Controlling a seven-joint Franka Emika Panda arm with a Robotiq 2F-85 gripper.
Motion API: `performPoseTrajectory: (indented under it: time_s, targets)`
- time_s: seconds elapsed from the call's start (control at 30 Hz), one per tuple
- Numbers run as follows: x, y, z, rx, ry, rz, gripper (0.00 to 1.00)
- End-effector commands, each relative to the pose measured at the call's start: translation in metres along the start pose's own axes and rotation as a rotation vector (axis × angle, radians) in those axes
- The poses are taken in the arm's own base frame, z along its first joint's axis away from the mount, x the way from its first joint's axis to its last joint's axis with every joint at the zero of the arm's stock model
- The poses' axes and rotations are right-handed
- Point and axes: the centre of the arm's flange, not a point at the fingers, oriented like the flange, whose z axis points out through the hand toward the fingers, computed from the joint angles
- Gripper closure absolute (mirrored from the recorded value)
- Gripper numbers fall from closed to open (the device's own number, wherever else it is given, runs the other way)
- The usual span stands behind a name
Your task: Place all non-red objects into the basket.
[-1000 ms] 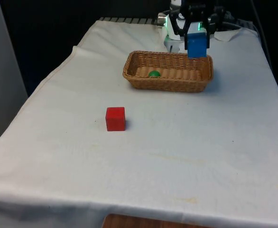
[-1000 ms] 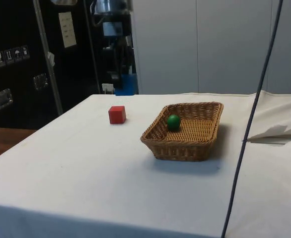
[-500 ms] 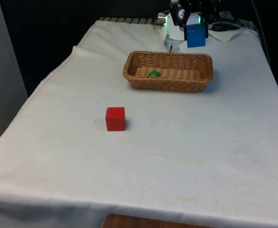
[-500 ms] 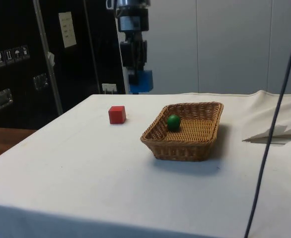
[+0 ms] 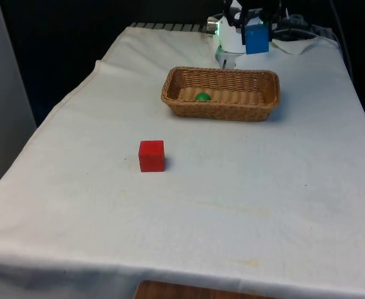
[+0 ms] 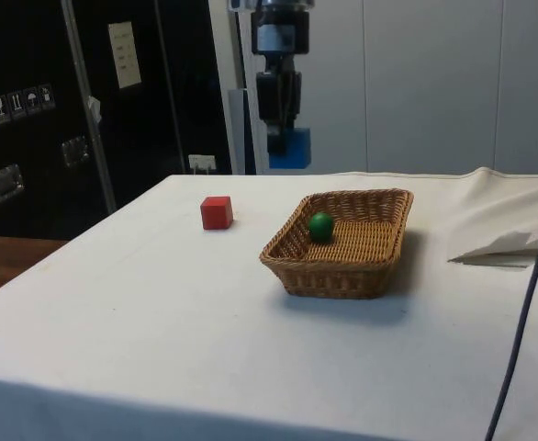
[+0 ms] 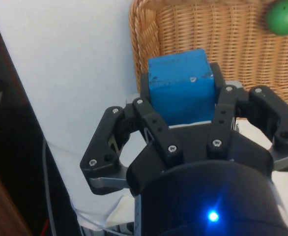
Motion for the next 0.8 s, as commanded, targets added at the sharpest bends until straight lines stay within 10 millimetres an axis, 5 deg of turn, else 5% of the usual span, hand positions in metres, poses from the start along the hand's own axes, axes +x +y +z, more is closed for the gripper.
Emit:
performPoseTrajectory:
  time_s: [0.0,0.77]
  targets:
    - [-0.004,0.001,-0.001,0.000,0.012,-0.001,0.99]
    - [-0.043,0.008,0.028,-0.038,0.000,-0.050,0.99]
